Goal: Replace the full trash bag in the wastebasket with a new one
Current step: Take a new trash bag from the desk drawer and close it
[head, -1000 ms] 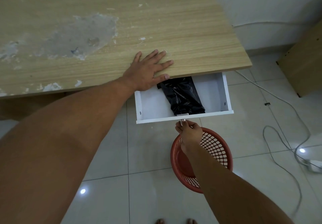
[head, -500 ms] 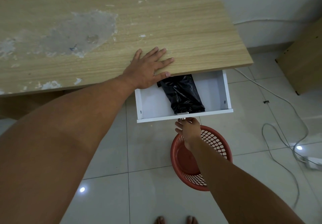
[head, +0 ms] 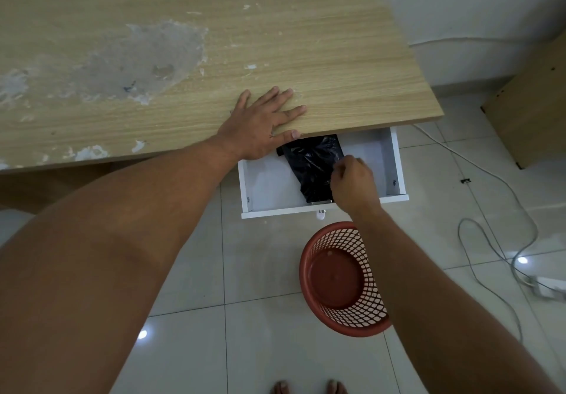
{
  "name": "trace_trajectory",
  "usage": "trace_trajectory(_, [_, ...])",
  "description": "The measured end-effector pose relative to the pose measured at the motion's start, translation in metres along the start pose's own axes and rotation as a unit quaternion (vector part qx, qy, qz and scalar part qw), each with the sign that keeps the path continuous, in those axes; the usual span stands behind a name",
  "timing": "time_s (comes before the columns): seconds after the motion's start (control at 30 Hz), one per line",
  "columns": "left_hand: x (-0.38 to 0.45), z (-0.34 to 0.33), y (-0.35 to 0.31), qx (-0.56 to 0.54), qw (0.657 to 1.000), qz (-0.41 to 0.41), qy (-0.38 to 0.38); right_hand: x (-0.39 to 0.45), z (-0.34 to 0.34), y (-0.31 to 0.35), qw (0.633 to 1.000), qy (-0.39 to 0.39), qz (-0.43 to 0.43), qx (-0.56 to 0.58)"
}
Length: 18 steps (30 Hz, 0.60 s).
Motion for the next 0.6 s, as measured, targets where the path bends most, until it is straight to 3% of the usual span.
trace_trajectory(0.17, [0.000, 0.000, -0.001, -0.006, 1.000, 0.000, -0.004, 0.026, -0.011, -0.017, 0.996, 0.040, -0.079, 0.004])
trace_trajectory(0.3, [0.000, 0.001, -0.001, -0.007, 1.000, -0.002, -0.003, 0.035, -0.009, -0.016, 0.983, 0.058, -0.138, 0.107])
trace_trajectory(0.47, [-0.001, 0.003, -0.002, -0.041, 0.999, 0.008, -0.001, 0.030, 0.003, -0.002, 0.978, 0.136, -0.085, 0.133])
trace_trajectory(0.6, [-0.001, 0.010, 0.002, -0.076, 0.997, 0.015, 0.007, 0.017, 0.041, 0.028, 0.955, 0.158, -0.064, 0.244])
Point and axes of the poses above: each hand's wrist, its own x-axis towards the middle knuckle, its own z-axis out of the back of the hand, y = z × x, the point moved 2 cm from there along x, towards the middle knuckle, and after that the axes turned 10 degrees about z, right-handed, at the moved point
